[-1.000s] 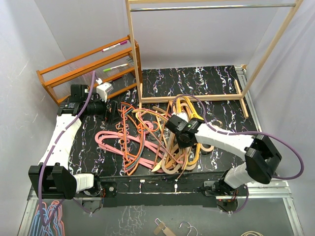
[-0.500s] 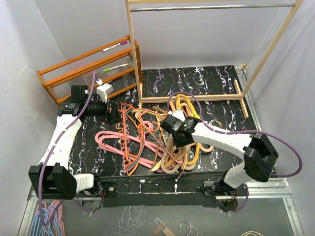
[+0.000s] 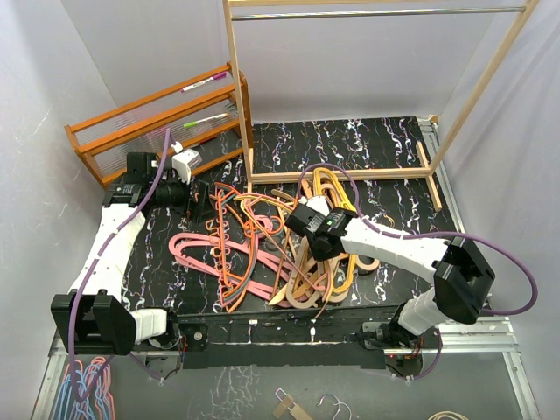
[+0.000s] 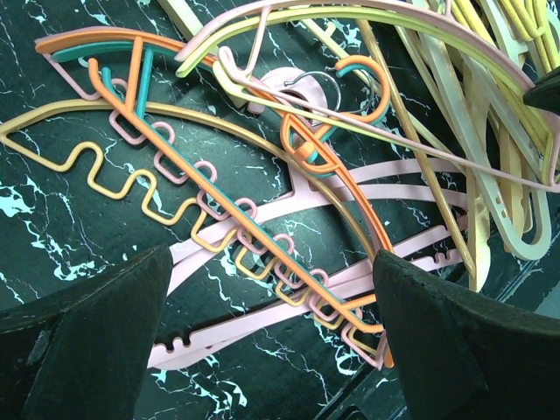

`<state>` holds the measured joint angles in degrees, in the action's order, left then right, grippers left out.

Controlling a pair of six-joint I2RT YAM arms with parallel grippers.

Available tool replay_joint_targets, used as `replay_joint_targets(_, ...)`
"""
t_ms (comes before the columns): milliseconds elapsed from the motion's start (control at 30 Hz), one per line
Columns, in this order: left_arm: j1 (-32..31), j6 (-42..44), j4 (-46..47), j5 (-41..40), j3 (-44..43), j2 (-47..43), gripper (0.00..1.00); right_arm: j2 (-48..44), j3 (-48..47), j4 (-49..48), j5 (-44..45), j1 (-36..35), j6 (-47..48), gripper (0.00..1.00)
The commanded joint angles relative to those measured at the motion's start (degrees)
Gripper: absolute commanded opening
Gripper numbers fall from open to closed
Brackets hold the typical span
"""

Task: Organize the hangers
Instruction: Pick up the hanger at the center of the board.

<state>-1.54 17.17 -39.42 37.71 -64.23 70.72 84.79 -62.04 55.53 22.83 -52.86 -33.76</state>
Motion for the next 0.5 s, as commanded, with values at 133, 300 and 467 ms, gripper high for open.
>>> replay_joint_targets(133,-0.22,0.60,-0.78,1.53,-0.43,-1.56,0.97,-1.39,-6.48,2.13,4.47,-1.23,-0.50,0.08)
replay_joint_targets(300,-0.22,0.72,-1.20,2.19,-2.39,-0.90,0.97,-4.82,-13.07,3.27,7.83,-1.68,2.19,0.08)
replay_joint_targets(467,-0.95,17.88,-7.97,13.35,-7.49,-0.61,0.97,-9.68,-8.40,-5.86,1.51,-1.70,11.84,0.08)
